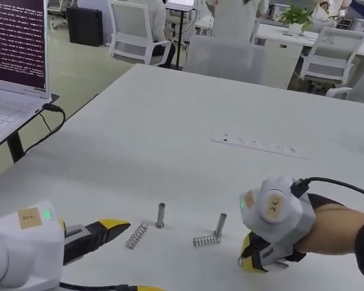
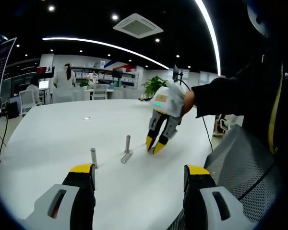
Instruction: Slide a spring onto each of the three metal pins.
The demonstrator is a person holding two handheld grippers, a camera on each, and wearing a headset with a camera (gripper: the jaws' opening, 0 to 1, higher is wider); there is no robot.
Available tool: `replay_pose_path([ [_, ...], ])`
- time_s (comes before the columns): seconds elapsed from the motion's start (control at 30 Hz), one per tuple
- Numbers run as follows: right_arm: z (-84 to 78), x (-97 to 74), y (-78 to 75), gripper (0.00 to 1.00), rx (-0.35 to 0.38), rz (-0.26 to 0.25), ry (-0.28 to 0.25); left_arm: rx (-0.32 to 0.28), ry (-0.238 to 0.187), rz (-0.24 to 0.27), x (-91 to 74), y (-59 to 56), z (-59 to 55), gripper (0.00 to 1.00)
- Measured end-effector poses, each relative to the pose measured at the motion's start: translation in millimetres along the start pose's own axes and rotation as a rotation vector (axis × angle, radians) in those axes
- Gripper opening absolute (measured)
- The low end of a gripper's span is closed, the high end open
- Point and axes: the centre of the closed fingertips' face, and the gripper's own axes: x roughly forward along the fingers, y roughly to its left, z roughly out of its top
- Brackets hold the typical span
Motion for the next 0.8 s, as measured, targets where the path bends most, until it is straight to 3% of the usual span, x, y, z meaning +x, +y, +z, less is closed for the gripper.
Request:
replay_pose_path([
  [0.17, 15.1, -8.5, 4.0, 0.09, 0.079, -0.028, -0.099, 0.005, 0.005, -0.011, 0.6, -2.2, -0.2, 0.70],
  [0.33, 33.8, -24.9, 10.8, 0.09, 0.213, -0.027, -0.251, 0.015, 0.008, -0.023, 1.5, -4.0, 0.9, 0.70],
  [0.4, 46.2, -36.7, 15.1, 0.09, 0.262, -0.020, -0.336, 0.023, 0.011, -0.032, 2.6, -5.9, 2.1, 0.69],
  [0.53, 60.8, -52.8, 20.2, 0.09, 0.295, -0.014, -0.421, 0.038, 0.014, -0.052, 4.4, -9.9, 4.7, 0.68],
  [0.63, 82.8, -75.3, 24.2, 0.09, 0.334, -0.005, -0.538, 0.048, 0.005, -0.075, 4.1, -15.0, 10.5, 0.66],
  [0.7, 91.6, -86.1, 24.5, 0.09, 0.359, -0.002, -0.589, 0.046, -0.002, -0.084, 3.8, -16.5, 14.0, 0.65],
  [0.8, 108.3, -106.3, 28.6, 0.08, 0.395, 0.034, -0.685, 0.048, -0.018, -0.099, 3.8, -18.4, 20.6, 0.62],
])
